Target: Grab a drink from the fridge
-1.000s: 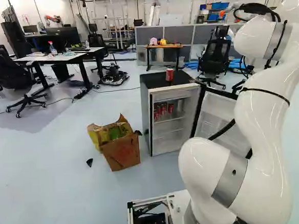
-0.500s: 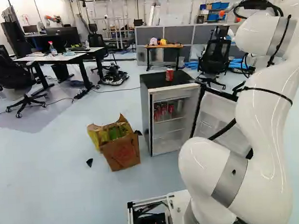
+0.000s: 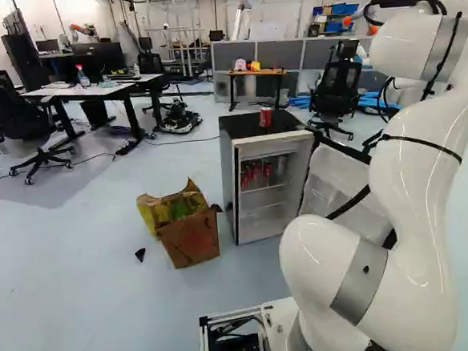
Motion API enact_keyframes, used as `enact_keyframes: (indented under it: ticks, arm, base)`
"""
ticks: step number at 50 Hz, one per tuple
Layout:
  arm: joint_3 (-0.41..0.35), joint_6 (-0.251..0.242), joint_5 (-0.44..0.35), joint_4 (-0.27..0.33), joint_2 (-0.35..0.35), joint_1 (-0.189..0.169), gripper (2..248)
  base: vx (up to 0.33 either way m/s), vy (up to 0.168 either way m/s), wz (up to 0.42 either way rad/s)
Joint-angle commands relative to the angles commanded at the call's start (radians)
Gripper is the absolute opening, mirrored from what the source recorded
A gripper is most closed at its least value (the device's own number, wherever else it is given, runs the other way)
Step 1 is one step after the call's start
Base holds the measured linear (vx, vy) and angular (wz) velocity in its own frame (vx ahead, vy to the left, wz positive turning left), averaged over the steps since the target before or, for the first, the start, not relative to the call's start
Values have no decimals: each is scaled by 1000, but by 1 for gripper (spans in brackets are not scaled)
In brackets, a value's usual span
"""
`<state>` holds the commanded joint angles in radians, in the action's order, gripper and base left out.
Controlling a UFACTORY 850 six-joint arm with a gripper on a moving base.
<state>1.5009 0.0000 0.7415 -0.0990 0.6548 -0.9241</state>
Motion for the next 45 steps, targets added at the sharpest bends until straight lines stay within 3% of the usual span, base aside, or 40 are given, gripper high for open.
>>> enact_keyframes:
  ticks: [45]
  arm:
    - [-218,0,1,0,-143,22,247]
  base:
    - [0,0,0]
